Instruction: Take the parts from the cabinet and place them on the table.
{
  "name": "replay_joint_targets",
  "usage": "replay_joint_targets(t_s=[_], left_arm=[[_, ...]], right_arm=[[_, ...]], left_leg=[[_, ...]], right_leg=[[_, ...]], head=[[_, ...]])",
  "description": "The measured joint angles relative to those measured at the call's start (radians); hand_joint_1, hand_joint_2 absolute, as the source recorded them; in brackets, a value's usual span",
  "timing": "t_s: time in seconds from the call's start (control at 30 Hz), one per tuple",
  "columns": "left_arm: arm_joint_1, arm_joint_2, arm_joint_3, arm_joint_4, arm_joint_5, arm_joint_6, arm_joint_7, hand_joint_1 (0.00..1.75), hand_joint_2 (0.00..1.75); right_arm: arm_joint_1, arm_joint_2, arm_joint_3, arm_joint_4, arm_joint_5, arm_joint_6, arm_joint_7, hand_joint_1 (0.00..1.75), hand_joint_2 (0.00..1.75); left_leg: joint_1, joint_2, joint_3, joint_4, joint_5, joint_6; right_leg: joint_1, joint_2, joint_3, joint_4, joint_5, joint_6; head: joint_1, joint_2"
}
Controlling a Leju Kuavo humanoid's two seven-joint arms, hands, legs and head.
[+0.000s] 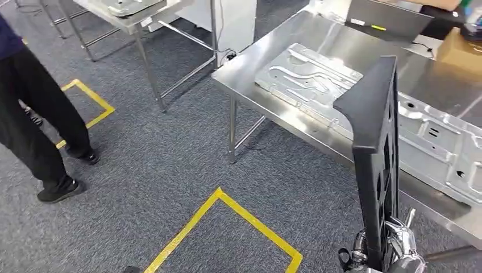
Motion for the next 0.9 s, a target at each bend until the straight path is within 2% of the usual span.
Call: replay_joint_targets(t_s=[0.03, 0.17, 0.2, 0.23, 0.27, 0.33, 0.37, 0.4, 0.43, 0.47, 0.5, 0.53, 0.57, 0.6, 0.67, 0.7, 0.73, 0.77, 0.8, 0.83, 0.87, 0.9], left_arm=[[0.000, 0.000, 0.000, 0.000, -0.004, 0.000, 0.000, 0.00, 1.75], [-0.007, 0.001, 0.000, 0.000, -0.029, -0.011, 0.005, 0.00, 1.75], [-0.010, 0.002, 0.000, 0.000, -0.034, -0.015, 0.005, 0.00, 1.75], [-0.012, 0.005, 0.000, 0.000, -0.041, -0.018, 0.005, 0.00, 1.75], [-0.012, 0.005, 0.000, 0.000, -0.047, -0.019, 0.004, 0.00, 1.75], [-0.007, 0.006, 0.000, 0.000, -0.060, -0.026, 0.004, 0.00, 1.75], [-0.004, 0.008, 0.000, 0.000, -0.064, -0.027, 0.004, 0.00, 1.75], [-0.002, 0.009, 0.000, 0.000, -0.068, -0.028, 0.005, 0.00, 1.75], [-0.003, 0.011, 0.000, 0.000, -0.074, -0.030, 0.005, 0.00, 1.75], [-0.004, 0.011, -0.001, 0.000, -0.077, -0.032, 0.005, 0.00, 1.75], [-0.006, 0.013, -0.002, 0.000, -0.081, -0.032, 0.005, 0.00, 1.75], [-0.006, 0.016, -0.002, 0.000, -0.081, -0.032, 0.005, 0.00, 1.75], [-0.005, 0.016, -0.002, 0.000, -0.083, -0.034, 0.005, 0.00, 1.75], [-0.007, 0.016, -0.003, 0.000, -0.085, -0.035, 0.005, 0.00, 1.75], [-0.011, 0.016, -0.004, 0.000, -0.093, -0.036, 0.007, 0.00, 1.75], [-0.013, 0.013, -0.005, 0.000, -0.095, -0.036, 0.007, 0.00, 1.75], [-0.014, 0.014, -0.005, 0.000, -0.096, -0.037, 0.007, 0.00, 1.75], [-0.013, 0.015, -0.005, 0.000, -0.100, -0.037, 0.006, 0.00, 1.75], [-0.011, 0.016, -0.005, 0.000, -0.102, -0.037, 0.007, 0.00, 1.75], [-0.011, 0.016, -0.005, 0.000, -0.103, -0.037, 0.008, 0.00, 1.75], [-0.011, 0.016, -0.005, 0.000, -0.105, -0.037, 0.009, 0.00, 1.75], [-0.011, 0.016, -0.005, 0.000, -0.108, -0.037, 0.010, 0.00, 1.75]], right_arm=[[-0.007, -0.005, 0.001, 0.003, 0.060, -0.026, 0.045, 1.75, 1.75], [-0.019, -0.008, -0.018, 0.022, 0.359, -0.047, 0.195, 1.75, 1.75], [-0.025, -0.008, -0.030, 0.028, 0.424, -0.047, 0.225, 1.75, 1.75], [-0.035, -0.008, -0.038, 0.033, 0.470, -0.049, 0.256, 1.75, 1.75], [-0.052, -0.013, -0.043, 0.040, 0.513, -0.049, 0.291, 1.75, 1.75], [-0.081, -0.035, -0.047, 0.069, 0.609, -0.050, 0.374, 1.75, 1.75], [-0.094, -0.050, -0.048, 0.084, 0.639, -0.049, 0.406, 1.75, 1.75], [-0.105, -0.064, -0.049, 0.100, 0.661, -0.048, 0.439, 1.75, 1.75], [-0.123, -0.082, -0.049, 0.119, 0.679, -0.043, 0.478, 1.75, 1.75], [-0.142, -0.101, -0.048, 0.136, 0.689, -0.037, 0.512, 1.75, 1.75], [-0.155, -0.116, -0.048, 0.148, 0.693, -0.036, 0.533, 1.75, 1.75], [-0.166, -0.126, -0.048, 0.158, 0.695, -0.036, 0.544, 1.75, 1.75], [-0.182, -0.140, -0.044, 0.169, 0.699, -0.028, 0.557, 1.75, 1.75], [-0.192, -0.151, -0.039, 0.179, 0.702, -0.017, 0.573, 1.75, 1.75], [-0.208, -0.176, -0.035, 0.200, 0.701, 0.000, 0.596, 1.75, 1.75], [-0.218, -0.189, -0.034, 0.209, 0.694, 0.003, 0.603, 1.75, 1.75], [-0.229, -0.200, -0.033, 0.220, 0.688, 0.005, 0.608, 1.75, 1.75], [-0.251, -0.208, -0.031, 0.231, 0.683, 0.007, 0.611, 1.75, 1.75], [-0.269, -0.216, -0.027, 0.245, 0.688, 0.007, 0.617, 1.75, 1.75], [-0.278, -0.221, -0.026, 0.257, 0.701, 0.006, 0.626, 1.75, 1.75], [-0.282, -0.224, -0.026, 0.267, 0.708, 0.005, 0.632, 1.75, 1.75], [-0.284, -0.229, -0.026, 0.276, 0.711, 0.005, 0.637, 1.75, 1.75]], left_leg=[[-0.006, 0.008, 0.004, -0.005, -0.003, -0.006], [-0.006, 0.047, 0.028, -0.017, -0.010, -0.032], [0.001, 0.025, 0.030, -0.010, -0.021, -0.039], [-0.001, -0.021, 0.016, 0.025, -0.046, -0.037], [0.000, -0.052, -0.018, 0.096, -0.086, -0.036], [-0.003, -0.073, -0.098, 0.249, -0.146, -0.034], [-0.003, -0.074, -0.128, 0.295, -0.147, -0.033], [-0.004, -0.075, -0.133, 0.287, -0.121, -0.029], [-0.006, -0.078, -0.117, 0.232, -0.074, -0.024], [-0.008, -0.089, -0.085, 0.146, -0.018, -0.016], [-0.011, -0.119, -0.053, 0.060, 0.030, -0.008], [-0.009, -0.173, -0.037, 0.027, 0.022, 0.003], [-0.009, -0.172, -0.038, 0.006, 0.025, -0.001], [-0.014, -0.160, -0.032, 0.008, 0.025, 0.000], [-0.017, -0.141, -0.030, 0.001, 0.029, 0.008], [-0.001, -0.123, -0.025, -0.014, 0.038, 0.016], [-0.004, -0.114, -0.020, -0.021, 0.040, 0.020], [-0.005, -0.102, -0.019, -0.023, 0.040, 0.025], [-0.006, -0.088, -0.018, -0.022, 0.039, 0.026], [-0.006, -0.078, -0.018, -0.022, 0.037, 0.024], [-0.005, -0.069, -0.018, -0.022, 0.035, 0.023], [-0.004, -0.065, -0.016, -0.021, 0.033, 0.020]], right_leg=[[0.014, -0.032, 0.007, -0.007, -0.020, -0.006], [0.018, 0.016, 0.006, -0.021, -0.015, -0.025], [0.005, 0.028, 0.018, -0.034, -0.008, -0.034], [0.006, 0.036, 0.021, -0.037, -0.008, -0.040], [0.007, 0.045, 0.020, -0.037, -0.007, -0.048], [0.013, 0.073, 0.020, -0.034, -0.010, -0.055], [0.017, 0.090, 0.021, -0.033, -0.010, -0.056], [0.020, 0.107, 0.022, -0.031, -0.011, -0.057], [0.022, 0.123, 0.025, -0.030, -0.012, -0.056], [0.023, 0.139, 0.027, -0.027, -0.013, -0.054], [0.023, 0.150, 0.028, -0.025, -0.015, -0.052], [0.020, 0.160, 0.026, -0.023, -0.017, -0.049], [0.023, 0.172, 0.020, -0.016, -0.018, -0.043], [0.017, 0.183, 0.015, -0.019, -0.014, -0.036], [0.013, 0.207, 0.010, -0.025, -0.009, -0.021], [0.015, 0.197, 0.010, -0.018, -0.013, -0.018], [0.022, 0.135, -0.001, 0.004, -0.029, -0.011], [0.018, 0.095, -0.033, 0.061, -0.065, -0.005], [0.013, 0.072, -0.075, 0.139, -0.103, 0.001], [0.007, 0.061, -0.114, 0.212, -0.130, 0.006], [0.000, 0.056, -0.143, 0.263, -0.139, 0.011], [-0.005, 0.054, -0.148, 0.265, -0.122, 0.016]], head=[[0.000, 0.000], [0.000, 0.000], [-0.001, 0.000], [-0.002, 0.000], [-0.003, 0.000], [-0.003, 0.000], [-0.003, 0.000], [-0.003, 0.000], [-0.003, 0.000], [-0.003, 0.000], [-0.003, 0.000], [-0.003, 0.000], [-0.003, 0.000], [-0.003, 0.000], [-0.003, 0.000], [-0.004, 0.000], [0.001, 0.000], [0.005, 0.000], [0.005, 0.000], [0.005, 0.000], [0.005, 0.000], [0.005, 0.000]])
